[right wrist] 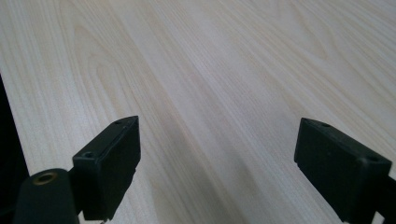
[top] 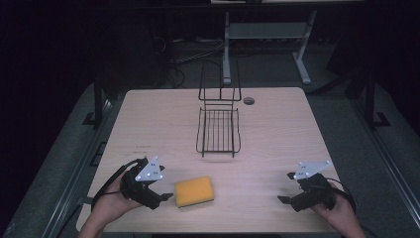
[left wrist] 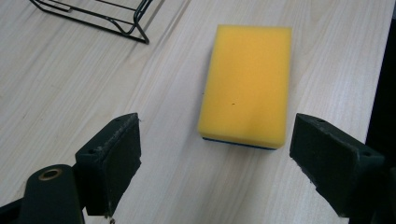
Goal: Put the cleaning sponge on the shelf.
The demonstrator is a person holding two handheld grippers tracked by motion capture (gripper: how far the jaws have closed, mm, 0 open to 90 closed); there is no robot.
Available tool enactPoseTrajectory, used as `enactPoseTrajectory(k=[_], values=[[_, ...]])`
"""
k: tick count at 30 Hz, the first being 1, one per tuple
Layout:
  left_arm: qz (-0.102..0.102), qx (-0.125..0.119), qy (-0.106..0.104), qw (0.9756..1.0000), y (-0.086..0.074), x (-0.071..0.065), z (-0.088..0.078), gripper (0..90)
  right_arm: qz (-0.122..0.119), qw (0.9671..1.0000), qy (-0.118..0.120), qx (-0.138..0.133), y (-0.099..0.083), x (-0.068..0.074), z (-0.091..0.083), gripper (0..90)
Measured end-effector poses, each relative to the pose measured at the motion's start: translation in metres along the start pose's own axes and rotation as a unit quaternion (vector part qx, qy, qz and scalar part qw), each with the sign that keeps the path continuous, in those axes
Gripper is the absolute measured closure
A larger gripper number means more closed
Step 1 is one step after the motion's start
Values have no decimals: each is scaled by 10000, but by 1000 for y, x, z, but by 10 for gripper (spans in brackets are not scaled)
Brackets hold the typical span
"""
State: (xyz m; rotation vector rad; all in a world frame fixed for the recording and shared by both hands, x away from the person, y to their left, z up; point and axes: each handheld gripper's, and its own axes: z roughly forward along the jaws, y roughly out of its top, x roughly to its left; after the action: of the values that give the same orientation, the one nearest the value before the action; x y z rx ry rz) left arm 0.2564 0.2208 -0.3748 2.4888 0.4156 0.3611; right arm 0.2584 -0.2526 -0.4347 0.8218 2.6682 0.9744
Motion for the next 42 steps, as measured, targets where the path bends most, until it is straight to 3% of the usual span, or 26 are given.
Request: enactPoseTrajectory(k=[42], values=[[140,94,-209,9996,15,3,16,159,-8,10000,42,-9,1,1,-2,142]])
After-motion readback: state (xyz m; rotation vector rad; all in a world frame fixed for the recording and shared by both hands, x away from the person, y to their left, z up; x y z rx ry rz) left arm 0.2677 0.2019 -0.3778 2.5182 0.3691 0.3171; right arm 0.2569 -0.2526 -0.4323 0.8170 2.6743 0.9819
